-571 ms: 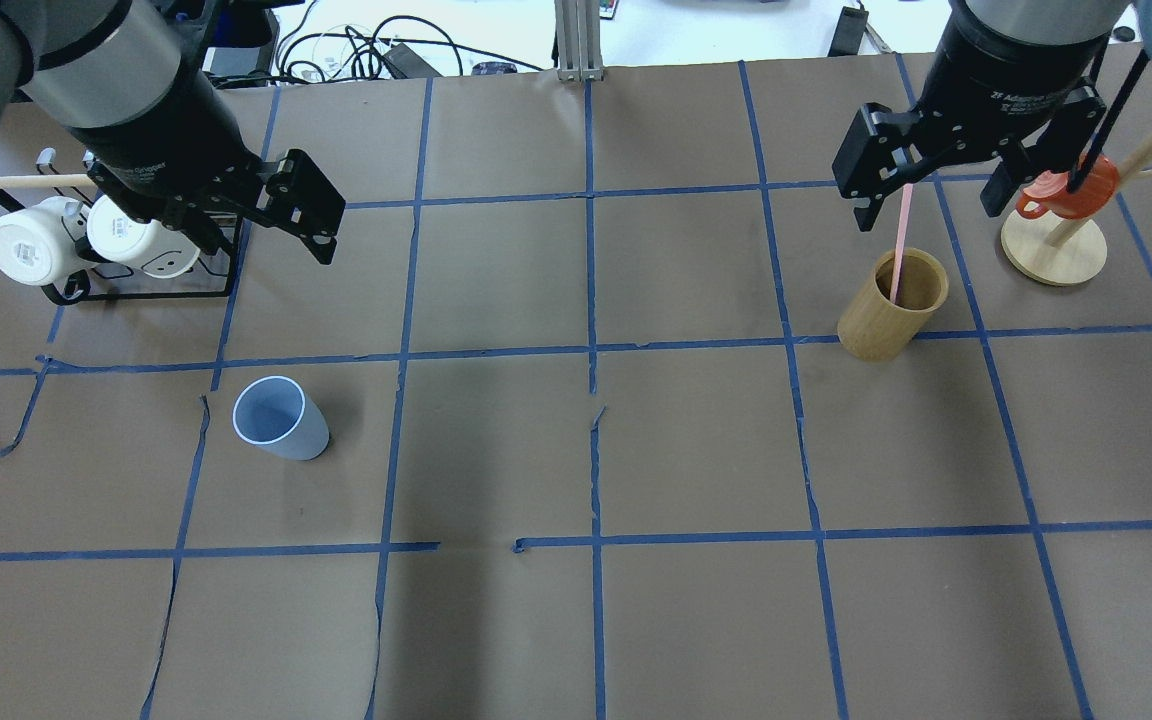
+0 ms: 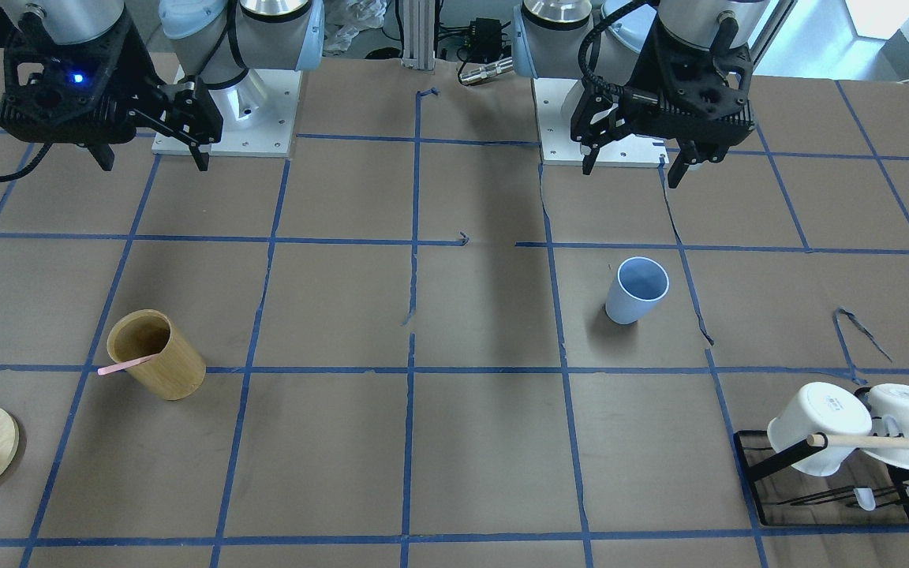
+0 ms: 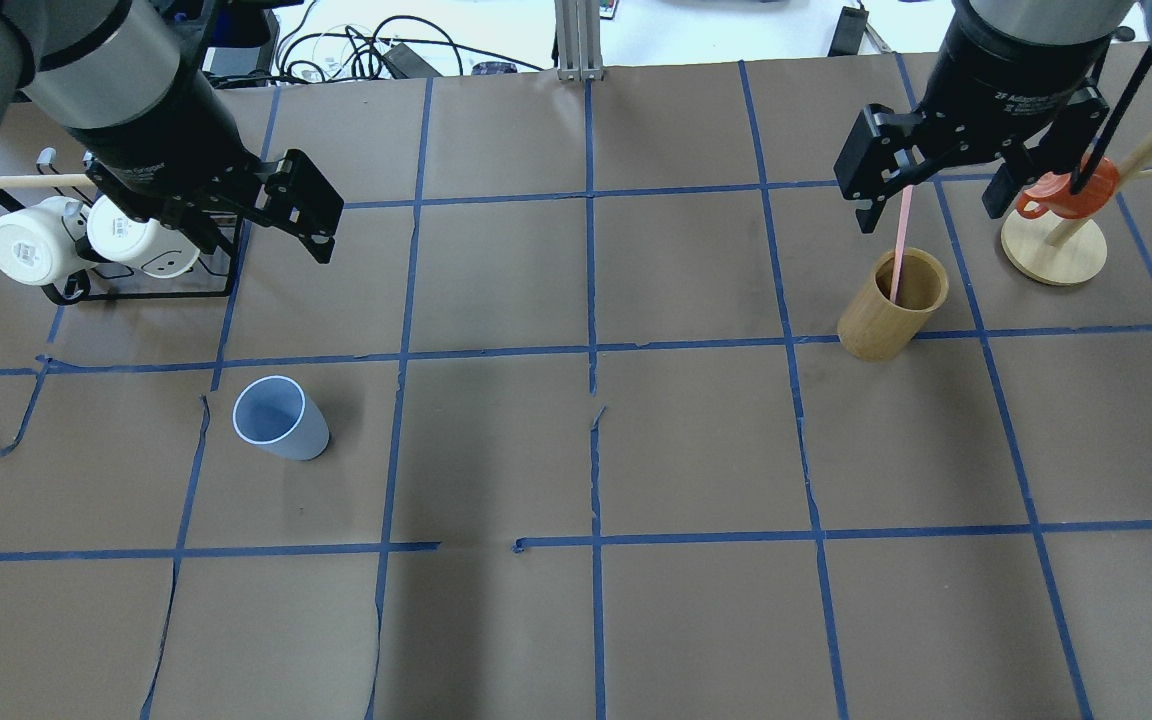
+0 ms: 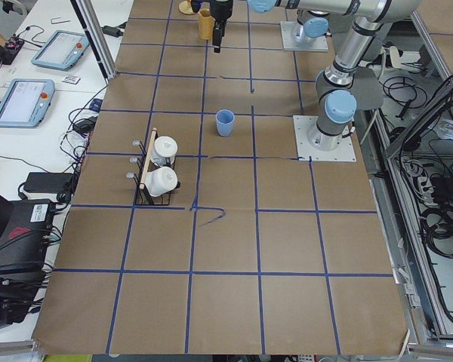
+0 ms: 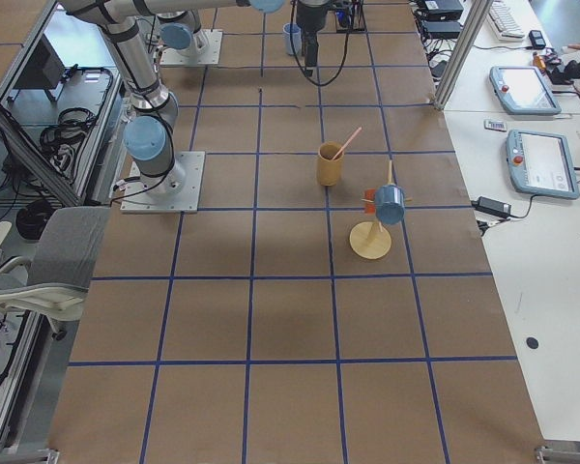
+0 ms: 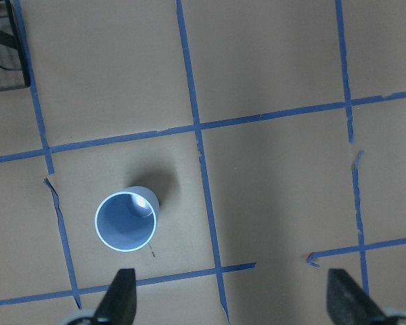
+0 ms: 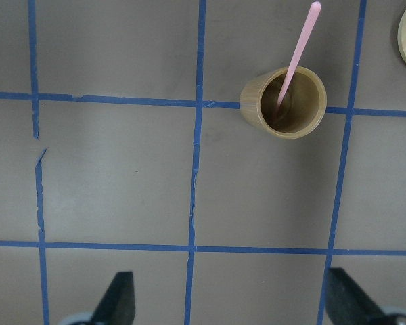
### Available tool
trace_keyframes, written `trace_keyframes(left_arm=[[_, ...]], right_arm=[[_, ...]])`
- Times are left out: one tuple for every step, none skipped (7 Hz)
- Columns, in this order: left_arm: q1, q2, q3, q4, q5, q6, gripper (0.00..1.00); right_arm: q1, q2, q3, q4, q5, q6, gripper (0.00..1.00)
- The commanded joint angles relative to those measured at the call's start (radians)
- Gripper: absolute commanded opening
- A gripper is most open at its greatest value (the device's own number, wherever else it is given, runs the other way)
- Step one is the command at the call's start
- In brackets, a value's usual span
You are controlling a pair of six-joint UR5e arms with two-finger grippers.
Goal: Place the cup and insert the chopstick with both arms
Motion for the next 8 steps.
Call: trace_keyframes(left_arm=[[0.0, -0.001, 0.001, 0.003, -0.001, 0.001, 1.0], [0.0, 0.0, 0.001, 0.003, -0.001, 0.001, 1.0], [0.005, -0.001, 0.0, 0.003, -0.001, 0.001, 1.0], [0.01, -0.001, 0.0, 0.001, -0.001, 0.002, 1.0], [0.01, -0.001, 0.0, 0.001, -0.001, 0.002, 1.0], [0.01, -0.003, 0.0, 0.001, -0.003, 0.002, 1.0], [0.013, -0.003, 0.0, 0.001, -0.003, 0.002, 1.0], [0.013, -0.003, 0.0, 0.0, -0.003, 0.002, 1.0]], right_arm=[[0.0, 0.0, 0.0, 0.0, 0.001, 0.001, 1.0], [0.0, -0.001, 0.0, 0.002, -0.004, 0.003, 1.0], [0.001, 0.0, 0.0, 0.003, -0.009, 0.003, 1.0], [0.001, 0.0, 0.002, 0.002, -0.009, 0.007, 1.0], [0.003, 0.0, 0.002, 0.003, -0.01, 0.007, 1.0], [0.003, -0.001, 0.002, 0.002, -0.012, 0.006, 1.0], [0.003, 0.0, 0.002, 0.0, -0.012, 0.006, 1.0], [0.003, 0.0, 0.002, -0.004, -0.012, 0.003, 1.0]])
